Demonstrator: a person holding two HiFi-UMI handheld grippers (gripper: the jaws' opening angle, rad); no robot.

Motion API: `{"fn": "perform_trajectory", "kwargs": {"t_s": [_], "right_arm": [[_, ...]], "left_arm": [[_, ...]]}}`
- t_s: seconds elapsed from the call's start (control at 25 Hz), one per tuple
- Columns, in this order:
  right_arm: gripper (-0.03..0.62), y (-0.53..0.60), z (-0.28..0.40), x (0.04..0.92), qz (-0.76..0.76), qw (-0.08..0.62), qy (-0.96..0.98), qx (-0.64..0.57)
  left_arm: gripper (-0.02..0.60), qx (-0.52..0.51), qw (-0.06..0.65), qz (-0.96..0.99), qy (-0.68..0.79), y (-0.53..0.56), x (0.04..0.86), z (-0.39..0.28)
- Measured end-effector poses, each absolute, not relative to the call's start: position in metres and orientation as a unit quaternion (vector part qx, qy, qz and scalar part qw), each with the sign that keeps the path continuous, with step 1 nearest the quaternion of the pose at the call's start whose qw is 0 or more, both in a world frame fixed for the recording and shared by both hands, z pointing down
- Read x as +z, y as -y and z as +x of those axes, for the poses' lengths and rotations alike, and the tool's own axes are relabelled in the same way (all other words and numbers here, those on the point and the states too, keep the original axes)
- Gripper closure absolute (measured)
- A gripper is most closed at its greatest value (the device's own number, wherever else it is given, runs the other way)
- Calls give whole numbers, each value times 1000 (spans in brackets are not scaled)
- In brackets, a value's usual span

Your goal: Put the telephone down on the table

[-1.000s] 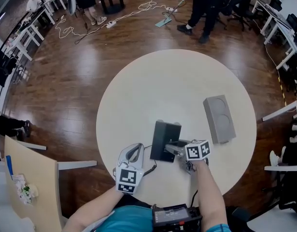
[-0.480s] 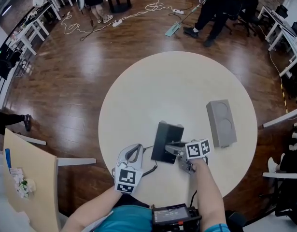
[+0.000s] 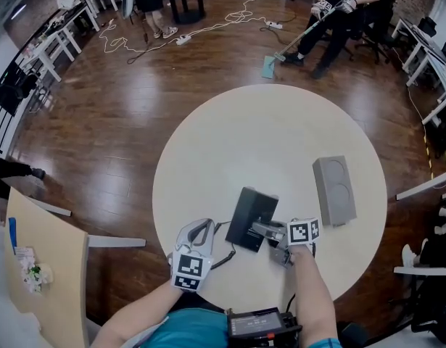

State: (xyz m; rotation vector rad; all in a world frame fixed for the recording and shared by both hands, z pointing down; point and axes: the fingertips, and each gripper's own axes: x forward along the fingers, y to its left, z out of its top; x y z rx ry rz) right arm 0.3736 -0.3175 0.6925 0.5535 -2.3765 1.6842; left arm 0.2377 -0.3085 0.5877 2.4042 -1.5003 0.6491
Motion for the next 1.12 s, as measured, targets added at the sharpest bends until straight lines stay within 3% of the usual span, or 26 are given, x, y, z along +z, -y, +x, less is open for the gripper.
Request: {"fn": "perform_trajectory", "kwargs": {"t_s": [0.2, 0.84, 1.12], "right_arm": [[442, 308, 369, 689, 177, 57, 792, 581], [444, 300, 379, 598, 189, -144, 784, 573], [444, 310, 387, 551, 189, -174, 800, 542]], "left_arm": [[569, 216, 111, 819, 519, 309, 580, 235], [569, 173, 95, 825, 529, 308, 542, 241], [569, 147, 80, 823, 543, 314, 516, 236]]}}
